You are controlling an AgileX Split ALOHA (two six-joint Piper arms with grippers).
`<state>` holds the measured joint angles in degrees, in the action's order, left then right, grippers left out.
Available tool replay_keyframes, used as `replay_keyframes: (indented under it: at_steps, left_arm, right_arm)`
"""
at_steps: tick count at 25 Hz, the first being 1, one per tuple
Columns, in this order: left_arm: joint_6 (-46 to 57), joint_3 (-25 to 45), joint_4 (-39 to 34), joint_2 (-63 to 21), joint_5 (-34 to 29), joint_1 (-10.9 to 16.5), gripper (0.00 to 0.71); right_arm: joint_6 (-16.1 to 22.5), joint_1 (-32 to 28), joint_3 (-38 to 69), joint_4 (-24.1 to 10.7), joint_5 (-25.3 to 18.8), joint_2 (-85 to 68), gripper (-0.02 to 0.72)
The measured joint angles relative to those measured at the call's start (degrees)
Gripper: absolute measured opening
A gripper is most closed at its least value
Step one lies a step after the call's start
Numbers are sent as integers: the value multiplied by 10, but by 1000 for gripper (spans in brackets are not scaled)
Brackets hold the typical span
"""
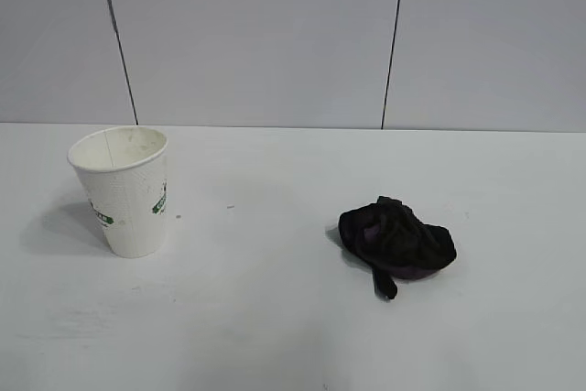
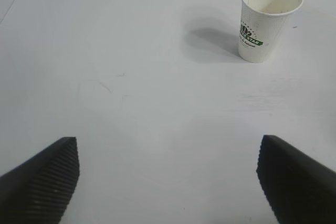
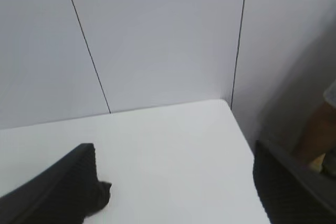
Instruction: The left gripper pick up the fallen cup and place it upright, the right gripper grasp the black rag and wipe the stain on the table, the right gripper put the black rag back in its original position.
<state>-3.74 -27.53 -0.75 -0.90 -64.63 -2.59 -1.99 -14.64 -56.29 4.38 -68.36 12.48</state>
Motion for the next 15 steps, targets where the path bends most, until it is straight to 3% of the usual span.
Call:
replay_keyframes:
  at_steps: [7, 15]
  left_arm:
    - [0, 0, 0, 0, 0, 0, 659]
    - [0, 0, 0, 0, 0, 0, 659]
  right_arm:
    - [7, 69, 218, -27, 10, -42, 567]
    - [14, 110, 274, -37, 27, -42, 567]
